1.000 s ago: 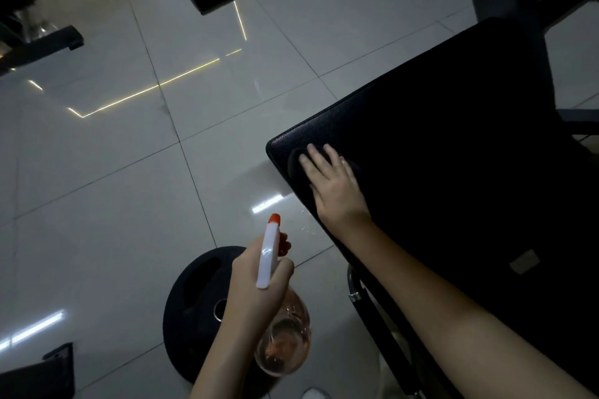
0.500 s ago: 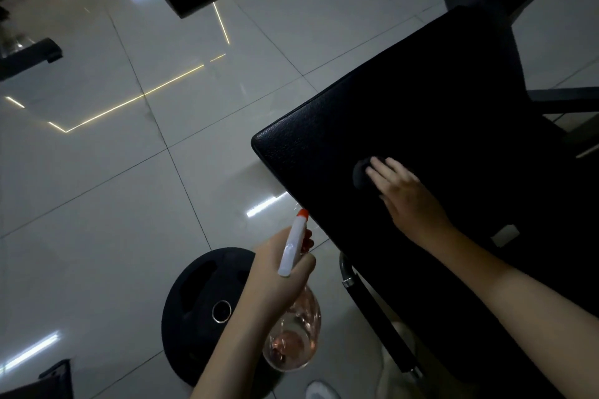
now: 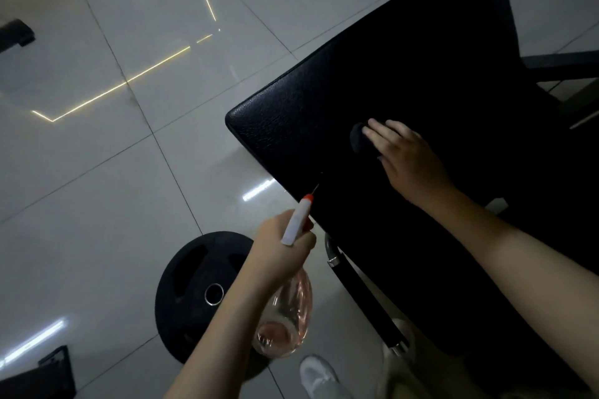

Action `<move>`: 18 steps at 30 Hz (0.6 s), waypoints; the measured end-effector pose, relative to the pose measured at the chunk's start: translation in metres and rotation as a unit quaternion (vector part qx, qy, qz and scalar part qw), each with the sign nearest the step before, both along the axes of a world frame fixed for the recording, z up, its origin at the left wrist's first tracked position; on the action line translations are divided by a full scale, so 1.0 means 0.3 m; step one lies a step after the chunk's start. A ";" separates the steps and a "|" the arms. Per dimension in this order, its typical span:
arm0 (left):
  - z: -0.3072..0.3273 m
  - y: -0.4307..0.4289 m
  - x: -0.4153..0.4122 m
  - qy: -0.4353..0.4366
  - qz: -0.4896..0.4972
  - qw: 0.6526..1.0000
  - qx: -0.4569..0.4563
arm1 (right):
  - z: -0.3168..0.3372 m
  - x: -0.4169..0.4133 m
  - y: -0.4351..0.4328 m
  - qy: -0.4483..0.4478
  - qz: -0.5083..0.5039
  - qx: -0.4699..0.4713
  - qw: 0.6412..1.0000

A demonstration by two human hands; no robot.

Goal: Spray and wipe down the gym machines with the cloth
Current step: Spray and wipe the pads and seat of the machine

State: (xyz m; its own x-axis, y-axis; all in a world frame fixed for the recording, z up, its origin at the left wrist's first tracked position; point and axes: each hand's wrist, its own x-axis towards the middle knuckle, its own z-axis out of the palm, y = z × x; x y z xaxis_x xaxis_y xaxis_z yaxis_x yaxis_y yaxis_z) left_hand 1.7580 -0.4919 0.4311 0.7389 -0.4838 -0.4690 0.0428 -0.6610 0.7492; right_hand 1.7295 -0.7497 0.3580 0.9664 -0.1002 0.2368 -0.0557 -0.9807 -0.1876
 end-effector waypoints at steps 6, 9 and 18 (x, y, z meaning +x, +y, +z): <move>-0.013 -0.017 -0.024 0.019 -0.022 1.000 0.005 | 0.022 0.006 -0.010 0.034 0.010 0.063 0.997; -0.016 -0.021 -0.039 0.044 -0.030 0.999 0.008 | 0.040 0.008 -0.023 0.068 0.015 0.061 0.996; -0.019 -0.063 -0.138 0.067 -0.175 0.981 0.039 | 0.069 -0.015 -0.032 0.104 0.009 0.085 0.991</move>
State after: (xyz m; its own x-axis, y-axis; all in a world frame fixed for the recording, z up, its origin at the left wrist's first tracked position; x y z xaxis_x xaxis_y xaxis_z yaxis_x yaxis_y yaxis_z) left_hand 1.7167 -0.5108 0.4253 0.4627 -0.6555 -0.5969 -0.1025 -0.7083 0.6984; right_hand 1.7249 -0.7592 0.3788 0.9944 -0.1046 0.0139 -0.0938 -0.9371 -0.3361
